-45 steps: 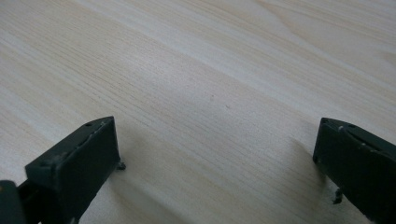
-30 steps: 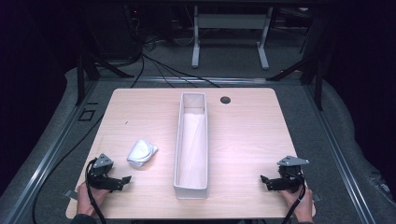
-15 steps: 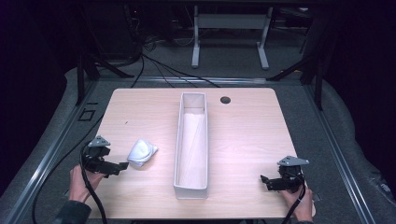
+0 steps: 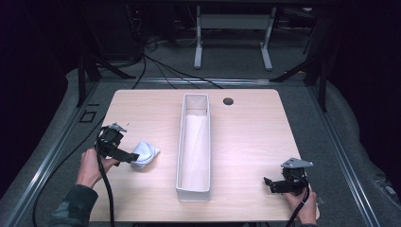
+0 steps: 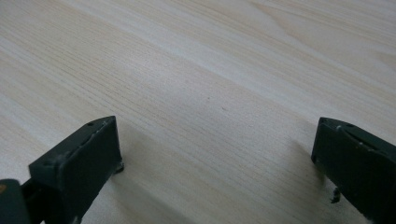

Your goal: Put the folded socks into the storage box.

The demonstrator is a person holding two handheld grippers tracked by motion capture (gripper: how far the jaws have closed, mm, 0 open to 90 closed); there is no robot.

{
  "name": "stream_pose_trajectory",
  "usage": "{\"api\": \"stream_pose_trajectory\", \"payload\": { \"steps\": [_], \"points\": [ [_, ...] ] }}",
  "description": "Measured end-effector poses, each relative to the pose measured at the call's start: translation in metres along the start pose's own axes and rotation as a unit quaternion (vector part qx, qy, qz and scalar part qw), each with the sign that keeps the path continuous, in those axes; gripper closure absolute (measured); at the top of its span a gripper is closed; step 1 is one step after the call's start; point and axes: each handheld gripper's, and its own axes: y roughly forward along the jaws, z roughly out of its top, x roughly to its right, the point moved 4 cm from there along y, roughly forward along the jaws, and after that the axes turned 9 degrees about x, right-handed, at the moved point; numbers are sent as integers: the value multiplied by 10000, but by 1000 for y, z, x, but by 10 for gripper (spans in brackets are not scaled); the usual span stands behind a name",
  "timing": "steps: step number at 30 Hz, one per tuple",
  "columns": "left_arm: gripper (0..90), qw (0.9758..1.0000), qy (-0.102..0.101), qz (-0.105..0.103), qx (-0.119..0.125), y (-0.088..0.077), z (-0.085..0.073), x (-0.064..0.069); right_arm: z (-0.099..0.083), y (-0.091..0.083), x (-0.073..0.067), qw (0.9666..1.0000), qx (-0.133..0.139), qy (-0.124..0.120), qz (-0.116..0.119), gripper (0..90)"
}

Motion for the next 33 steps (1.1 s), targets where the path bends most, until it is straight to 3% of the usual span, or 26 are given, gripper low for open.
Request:
{"api": "stream_pose_trajectory", "payload": {
  "steps": [8, 12, 17, 22, 26, 33],
  "points": [
    [0, 9984, -248, -28, -515, 27, 8, -3, 0, 0, 0, 10000, 2, -10, -11, 7],
    [0, 9974, -340, -16, -629, 40, 12, -5, 0, 0, 0, 10000, 6, -4, 2, 7],
    [0, 9971, -298, -5, -702, 51, 15, -3, 0, 1, 0, 10000, 42, -1, -17, 7],
    [0, 9948, -566, -75, -845, 66, 14, -5, 0, 0, 0, 10000, 14, 0, -2, 7],
    [1, 9942, -553, -113, -914, 72, 14, -4, 0, 1, 0, 10000, 47, -1, -13, 7],
    [148, 9941, -469, -37, -976, 78, 14, 0, 0, 1, 0, 10000, 54, 7, -6, 7]
  ]
}}
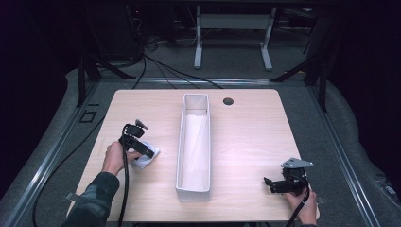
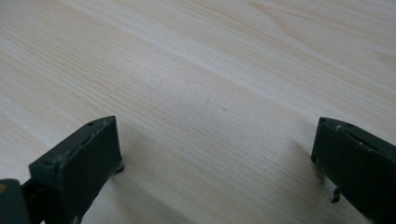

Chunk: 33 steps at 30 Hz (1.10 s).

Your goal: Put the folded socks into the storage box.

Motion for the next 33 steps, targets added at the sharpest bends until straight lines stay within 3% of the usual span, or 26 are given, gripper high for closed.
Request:
{"api": "stream_pose_trajectory", "payload": {
  "steps": [8, 23, 33],
  "points": [
    [248, 10000, -11, 86, 24, 6, -4, -1, 0, 0, 0, 10000, 0, -6, -2, 8],
    [341, 9988, 323, 371, -38, 11, -10, 10, 0, 0, 0, 10000, 1, 0, -8, 8],
    [456, 9985, 443, 323, -9, 10, -12, 16, 0, 0, 0, 10000, 0, 7, -9, 8]
  ]
}}
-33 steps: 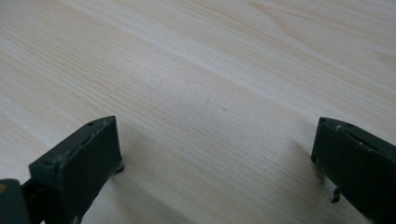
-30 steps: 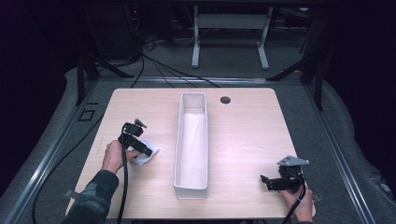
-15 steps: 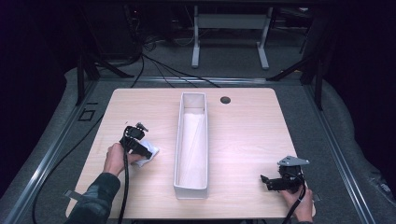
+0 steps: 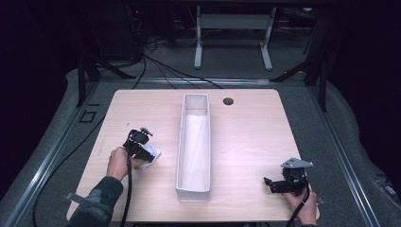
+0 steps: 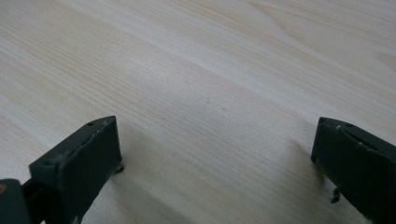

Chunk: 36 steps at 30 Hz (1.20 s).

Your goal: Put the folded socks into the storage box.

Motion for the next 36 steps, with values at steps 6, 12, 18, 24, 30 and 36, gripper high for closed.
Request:
{"api": "stream_pose_trajectory", "payload": {
  "steps": [6, 12, 18, 24, 30, 36],
  "points": [
    [495, 10000, -28, -21, 87, -1, -1, 1, 0, 0, 0, 10000, 2, 0, 1, 9],
    [518, 9998, -6, -21, 189, -2, -3, 1, 0, 0, 0, 10000, -24, -4, -11, 10],
    [533, 9998, 64, -32, 176, -4, -2, 2, 0, 0, 0, 10000, -22, -2, -12, 10],
    [544, 9998, 121, -63, 168, -6, -2, 3, 0, 0, 0, 10000, -14, 6, -1, 10],
    [549, 9997, 124, -89, 193, -10, -2, 2, 0, 0, 0, 10000, -21, -2, -11, 10],
    [549, 9995, 134, -121, 262, -19, -1, 0, 0, 0, 0, 10000, 0, 2, -13, 10]
  ]
}}
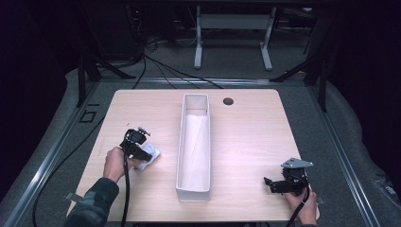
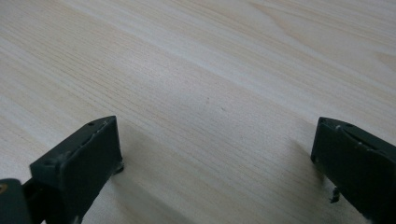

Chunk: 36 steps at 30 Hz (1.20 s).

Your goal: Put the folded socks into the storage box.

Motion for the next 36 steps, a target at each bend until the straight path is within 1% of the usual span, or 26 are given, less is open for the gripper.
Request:
{"api": "stream_pose_trajectory", "payload": {
  "steps": [6, 8, 9, 13, 15, 16, 17, 18, 19, 21, 22, 27, 30, 36],
  "points": [
    [549, 10000, 21, -9, 63, -8, 0, 0, 0, 0, 0, 10000, 1, 0, 1, 10],
    [549, 9999, 90, -38, 88, -14, 1, -1, 0, 0, 0, 10000, 2, 1, 4, 10],
    [549, 9999, 90, -38, 88, -14, 1, -1, 0, 0, 0, 10000, 2, 1, 4, 10],
    [549, 9998, 132, -48, 159, -24, 4, -2, 0, 0, 0, 10000, -1, 0, 0, 10],
    [549, 9996, 195, -48, 207, -31, 6, -3, 0, 0, 0, 10000, 3, 3, 6, 10],
    [549, 9996, 195, -48, 207, -31, 6, -3, 0, 0, 0, 10000, 3, 8, 11, 10],
    [549, 9994, 214, -45, 257, -36, 7, -3, 0, 0, 0, 10000, 4, 8, 10, 10],
    [549, 9994, 214, -45, 257, -36, 7, -3, 0, 0, 0, 10000, 4, 8, 10, 10],
    [549, 9993, 266, -50, 269, -40, 9, -3, 0, 0, 0, 10000, 4, 7, 8, 10],
    [549, 9992, 274, -43, 286, -42, 10, -3, 0, 0, 0, 10000, 2, 1, 5, 10],
    [548, 9990, 312, -34, 309, -45, 12, -3, 0, 0, 0, 10000, 4, 9, 10, 10],
    [548, 9989, 335, -22, 341, -51, 15, -3, 0, 0, 0, 10000, -9, 5, 14, 10],
    [549, 9984, 366, 6, 420, -57, 19, -3, 0, 0, 0, 10000, 4, 8, 11, 10],
    [548, 9980, 439, 29, 444, -65, 26, -2, 0, 0, 0, 10000, 2, 16, 12, 10]
  ]
}}
